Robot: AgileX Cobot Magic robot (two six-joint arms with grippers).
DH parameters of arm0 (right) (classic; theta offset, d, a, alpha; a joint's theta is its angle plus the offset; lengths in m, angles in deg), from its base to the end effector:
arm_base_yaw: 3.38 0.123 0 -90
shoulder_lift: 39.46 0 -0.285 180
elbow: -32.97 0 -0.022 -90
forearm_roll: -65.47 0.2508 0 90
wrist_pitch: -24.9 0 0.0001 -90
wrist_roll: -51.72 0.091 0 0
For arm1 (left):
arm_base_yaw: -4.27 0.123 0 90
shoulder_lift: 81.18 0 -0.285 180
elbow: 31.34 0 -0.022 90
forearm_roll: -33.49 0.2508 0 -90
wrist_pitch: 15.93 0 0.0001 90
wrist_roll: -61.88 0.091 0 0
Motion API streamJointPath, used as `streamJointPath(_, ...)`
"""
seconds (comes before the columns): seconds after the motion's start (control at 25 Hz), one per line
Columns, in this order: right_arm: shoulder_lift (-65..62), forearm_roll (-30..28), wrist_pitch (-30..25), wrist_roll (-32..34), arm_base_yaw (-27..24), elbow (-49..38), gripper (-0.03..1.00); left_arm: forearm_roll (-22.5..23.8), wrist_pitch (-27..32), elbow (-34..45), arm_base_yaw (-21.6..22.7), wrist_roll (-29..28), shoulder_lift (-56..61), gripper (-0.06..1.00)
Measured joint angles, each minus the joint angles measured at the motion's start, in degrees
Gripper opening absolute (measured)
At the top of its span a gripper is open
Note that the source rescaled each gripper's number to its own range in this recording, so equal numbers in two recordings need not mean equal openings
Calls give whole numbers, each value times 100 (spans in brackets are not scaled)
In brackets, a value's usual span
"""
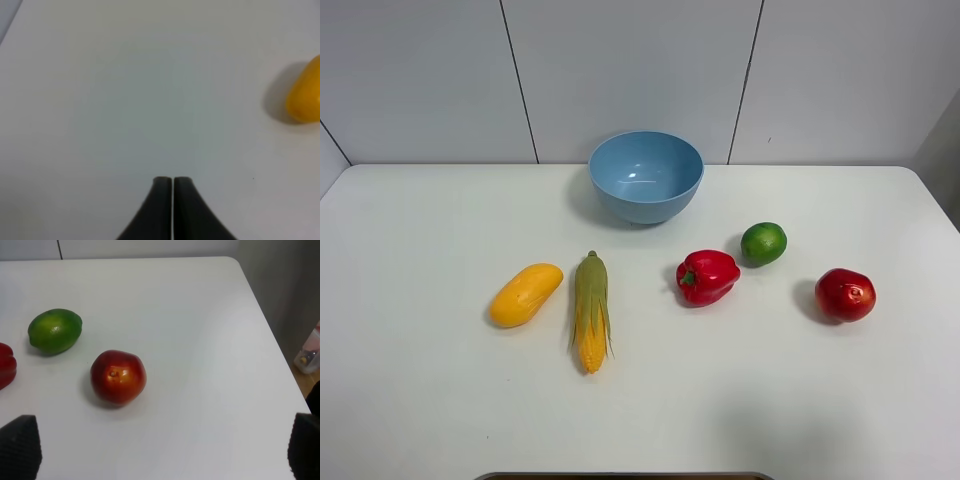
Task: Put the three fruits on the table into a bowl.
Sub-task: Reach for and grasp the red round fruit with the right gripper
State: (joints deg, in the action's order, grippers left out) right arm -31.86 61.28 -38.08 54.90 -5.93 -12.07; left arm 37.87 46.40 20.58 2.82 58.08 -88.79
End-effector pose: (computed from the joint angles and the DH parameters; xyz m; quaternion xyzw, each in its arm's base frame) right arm -0.0149 -0.0053 0.2911 0.0456 0.8445 -0.0335 0.5326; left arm -0.0002 0.0062 0.2590 -0.0188 0.8732 0.0159 0.4868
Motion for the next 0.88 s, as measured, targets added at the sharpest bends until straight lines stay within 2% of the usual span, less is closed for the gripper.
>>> streamJointPath(0.88,0,-5,0,0,0,0,100,-5,0,0,0,-4,0,0)
